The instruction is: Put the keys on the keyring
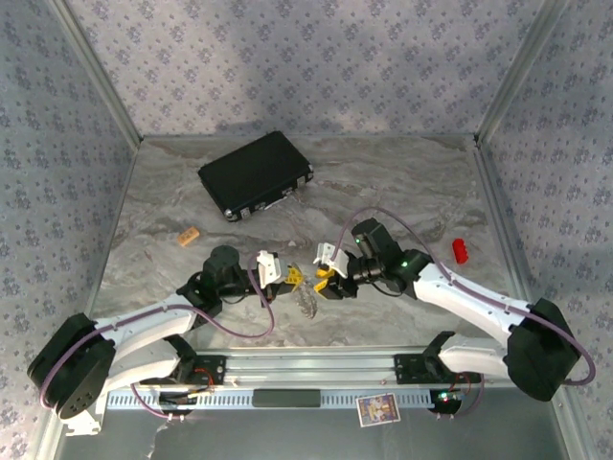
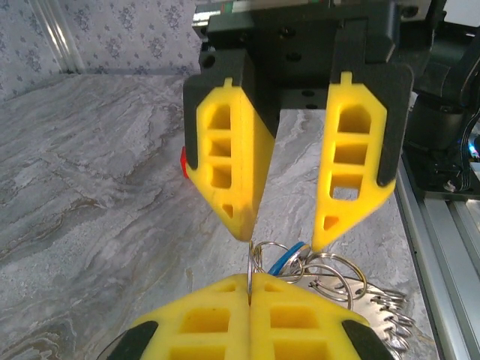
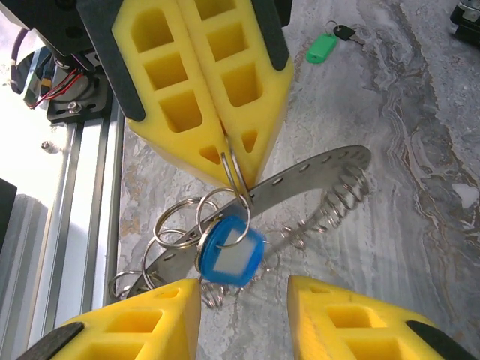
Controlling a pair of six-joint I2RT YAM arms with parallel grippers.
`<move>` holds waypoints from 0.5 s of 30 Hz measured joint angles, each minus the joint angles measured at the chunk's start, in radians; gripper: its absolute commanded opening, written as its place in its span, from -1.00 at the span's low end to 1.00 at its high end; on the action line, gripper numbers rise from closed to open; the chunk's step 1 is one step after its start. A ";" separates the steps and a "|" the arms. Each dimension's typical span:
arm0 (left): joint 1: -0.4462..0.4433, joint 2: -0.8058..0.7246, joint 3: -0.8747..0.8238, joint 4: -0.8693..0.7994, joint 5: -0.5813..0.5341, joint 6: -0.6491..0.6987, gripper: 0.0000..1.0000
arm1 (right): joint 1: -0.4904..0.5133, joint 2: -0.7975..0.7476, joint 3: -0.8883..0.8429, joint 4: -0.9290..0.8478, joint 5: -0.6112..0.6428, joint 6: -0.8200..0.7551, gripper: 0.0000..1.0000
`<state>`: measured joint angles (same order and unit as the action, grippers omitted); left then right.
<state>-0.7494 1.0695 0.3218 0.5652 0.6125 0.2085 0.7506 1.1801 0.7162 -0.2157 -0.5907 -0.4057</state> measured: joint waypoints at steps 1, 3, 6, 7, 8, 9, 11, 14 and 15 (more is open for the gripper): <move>0.000 0.000 -0.001 0.004 0.000 0.000 -1.00 | 0.004 0.003 -0.008 0.013 0.000 0.003 -0.27; 0.000 0.000 -0.003 0.009 0.000 -0.003 -1.00 | 0.011 0.006 -0.026 0.040 0.001 0.011 -0.27; 0.000 0.000 -0.005 0.016 -0.001 -0.009 -1.00 | 0.021 0.006 -0.048 0.078 0.000 0.026 -0.28; 0.000 0.000 -0.006 0.016 -0.001 -0.011 -1.00 | 0.023 0.006 -0.053 0.090 0.000 0.029 -0.29; 0.000 0.000 -0.007 0.020 -0.001 -0.011 -1.00 | 0.026 0.006 -0.056 0.103 0.000 0.033 -0.30; 0.000 0.000 -0.008 0.023 -0.002 -0.014 -1.00 | 0.027 0.006 -0.058 0.117 0.000 0.037 -0.31; 0.000 0.000 -0.013 0.031 -0.003 -0.018 -1.00 | 0.029 0.006 -0.061 0.140 0.000 0.043 -0.36; 0.000 0.000 -0.018 0.038 -0.004 -0.019 -1.00 | 0.031 0.006 -0.062 0.167 0.001 0.052 -0.47; 0.000 0.000 -0.018 0.039 -0.004 -0.019 -1.00 | 0.031 0.006 -0.062 0.172 0.001 0.055 -0.55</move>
<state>-0.7494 1.0695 0.3035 0.6044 0.6086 0.1890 0.7818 1.1866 0.6540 -0.0437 -0.5900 -0.3511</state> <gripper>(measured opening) 0.045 0.275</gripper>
